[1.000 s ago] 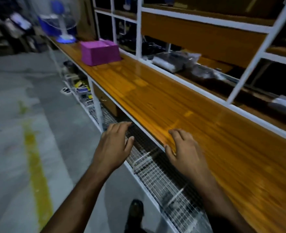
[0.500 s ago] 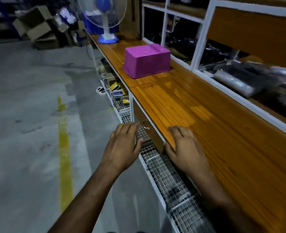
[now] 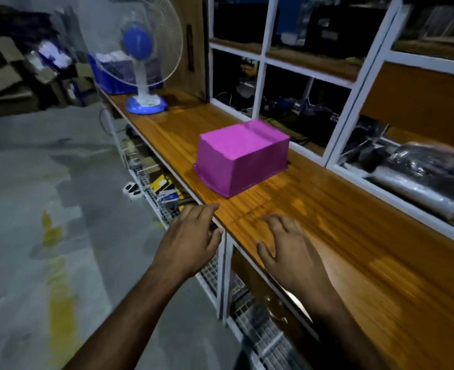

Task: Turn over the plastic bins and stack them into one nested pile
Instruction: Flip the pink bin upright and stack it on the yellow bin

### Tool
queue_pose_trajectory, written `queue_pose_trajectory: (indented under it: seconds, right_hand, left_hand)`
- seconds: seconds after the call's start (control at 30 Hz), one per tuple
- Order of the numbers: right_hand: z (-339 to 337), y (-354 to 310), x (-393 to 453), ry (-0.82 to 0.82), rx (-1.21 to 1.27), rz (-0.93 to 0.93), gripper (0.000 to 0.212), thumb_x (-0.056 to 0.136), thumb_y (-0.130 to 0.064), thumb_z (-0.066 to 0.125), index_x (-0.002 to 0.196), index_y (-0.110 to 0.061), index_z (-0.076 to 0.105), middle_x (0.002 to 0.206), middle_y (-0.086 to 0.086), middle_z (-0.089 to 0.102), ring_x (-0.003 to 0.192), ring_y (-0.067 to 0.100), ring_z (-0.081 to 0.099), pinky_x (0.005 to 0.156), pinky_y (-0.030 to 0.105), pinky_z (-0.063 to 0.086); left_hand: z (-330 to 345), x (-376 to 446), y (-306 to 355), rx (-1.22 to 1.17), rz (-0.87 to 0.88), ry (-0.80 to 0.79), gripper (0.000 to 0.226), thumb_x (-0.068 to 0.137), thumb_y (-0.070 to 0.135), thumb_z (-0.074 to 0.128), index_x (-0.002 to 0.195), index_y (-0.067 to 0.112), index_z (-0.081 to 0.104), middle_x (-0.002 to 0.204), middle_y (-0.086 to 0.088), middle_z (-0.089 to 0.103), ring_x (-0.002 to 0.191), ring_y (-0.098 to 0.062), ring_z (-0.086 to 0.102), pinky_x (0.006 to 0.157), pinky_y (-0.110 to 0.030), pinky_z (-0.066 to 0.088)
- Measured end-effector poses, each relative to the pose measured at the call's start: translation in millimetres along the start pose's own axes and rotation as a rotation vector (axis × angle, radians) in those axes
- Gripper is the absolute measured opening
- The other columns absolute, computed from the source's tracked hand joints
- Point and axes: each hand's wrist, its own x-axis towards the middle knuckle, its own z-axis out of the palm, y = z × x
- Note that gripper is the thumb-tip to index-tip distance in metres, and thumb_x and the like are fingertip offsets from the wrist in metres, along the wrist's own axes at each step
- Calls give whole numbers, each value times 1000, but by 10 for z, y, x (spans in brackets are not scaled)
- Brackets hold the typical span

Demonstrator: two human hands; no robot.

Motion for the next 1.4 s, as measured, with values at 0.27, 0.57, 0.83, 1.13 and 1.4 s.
queue_pose_trajectory:
  seconds: [0.27, 0.57, 0.83, 1.13, 1.4]
  right_hand:
    - [156, 4, 1235, 104, 78, 142, 53, 91, -41, 56, 140, -22, 47, 132, 1, 54, 119, 20, 53, 93, 30, 44]
    - [725, 336, 2572, 202, 262, 319, 50, 85, -46, 52, 127, -19, 59, 112, 5, 65, 103, 23, 62, 85, 32, 48]
    - [1099, 500, 3055, 304, 528, 577, 37, 83, -41, 69, 110, -19, 54, 93, 2, 68, 79, 19, 66, 70, 29, 51]
    - [1197, 348, 3166, 482, 679, 780, 51, 69, -52, 70, 110, -23, 57, 99, -5, 66, 80, 8, 66, 75, 39, 58]
    - [594, 71, 3331, 590, 351, 621, 59, 78, -57, 58, 125, -21, 61, 117, -4, 56, 111, 17, 53, 94, 34, 45]
  left_hand:
    - [-54, 1613, -745, 28, 140, -43, 56, 91, 42, 46, 140, 15, 47, 132, -9, 59, 123, -28, 47, 101, -40, 42]
    - [353, 3051, -1150, 48, 208, -102, 56, 89, 44, 41, 138, 18, 49, 134, -7, 59, 124, -28, 47, 102, -43, 41]
    - [592, 4038, -1419, 3, 208, -207, 51, 91, 36, 51, 138, 15, 50, 132, -13, 59, 119, -33, 50, 100, -43, 41]
    - [835, 4602, -1457, -247, 245, -313, 35, 84, 30, 63, 114, 15, 71, 112, -10, 72, 102, -29, 65, 79, -26, 40]
    - [805, 4573, -1251, -591, 158, -564, 56, 78, 56, 70, 121, 21, 65, 119, 4, 65, 107, -12, 59, 92, -27, 44]
